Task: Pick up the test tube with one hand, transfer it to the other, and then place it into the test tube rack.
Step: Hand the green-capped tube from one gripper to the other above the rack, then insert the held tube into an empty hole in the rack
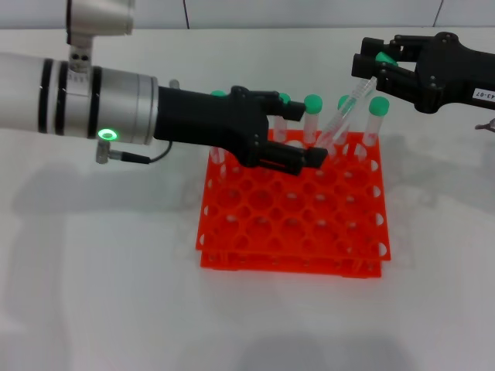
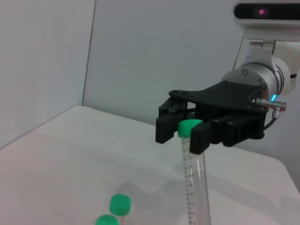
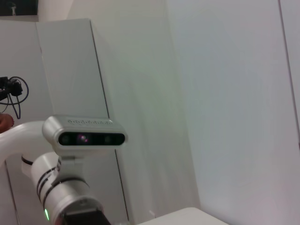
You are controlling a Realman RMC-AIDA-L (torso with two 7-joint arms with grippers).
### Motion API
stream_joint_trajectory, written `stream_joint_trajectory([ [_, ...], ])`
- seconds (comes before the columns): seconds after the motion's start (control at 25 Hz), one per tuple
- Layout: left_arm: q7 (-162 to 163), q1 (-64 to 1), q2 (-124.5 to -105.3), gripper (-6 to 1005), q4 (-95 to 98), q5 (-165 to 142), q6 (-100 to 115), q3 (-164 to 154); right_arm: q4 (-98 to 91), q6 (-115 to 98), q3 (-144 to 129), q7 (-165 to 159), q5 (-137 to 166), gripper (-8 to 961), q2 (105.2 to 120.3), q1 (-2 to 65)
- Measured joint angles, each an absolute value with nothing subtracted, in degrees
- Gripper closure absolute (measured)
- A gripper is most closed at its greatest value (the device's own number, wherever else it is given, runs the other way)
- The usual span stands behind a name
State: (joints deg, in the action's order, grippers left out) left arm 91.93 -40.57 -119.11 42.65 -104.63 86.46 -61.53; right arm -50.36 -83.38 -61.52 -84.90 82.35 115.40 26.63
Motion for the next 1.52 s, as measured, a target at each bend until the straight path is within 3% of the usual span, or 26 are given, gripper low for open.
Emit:
stream_joint_trajectory([
  [0.48,103.6,-35.5,-118.41,105,59.7,-106.2,91.6,-61.3,-50.5,-83.4,-61.2,-84.9,82.3,671,115.4,26.4],
  [1.04,123.9,-29.7,-114.61,106,74.0,-111.7,102.0,-59.8,-50.4,-84.0,-61.5,-84.9,81.7,671,115.49,26.2],
  [1.52,121.0,-21.8,-114.75,105,76.0,-118.7,106.4,-57.1,-50.4,-84.4,-64.2,-84.9,81.3,671,115.72,26.1],
])
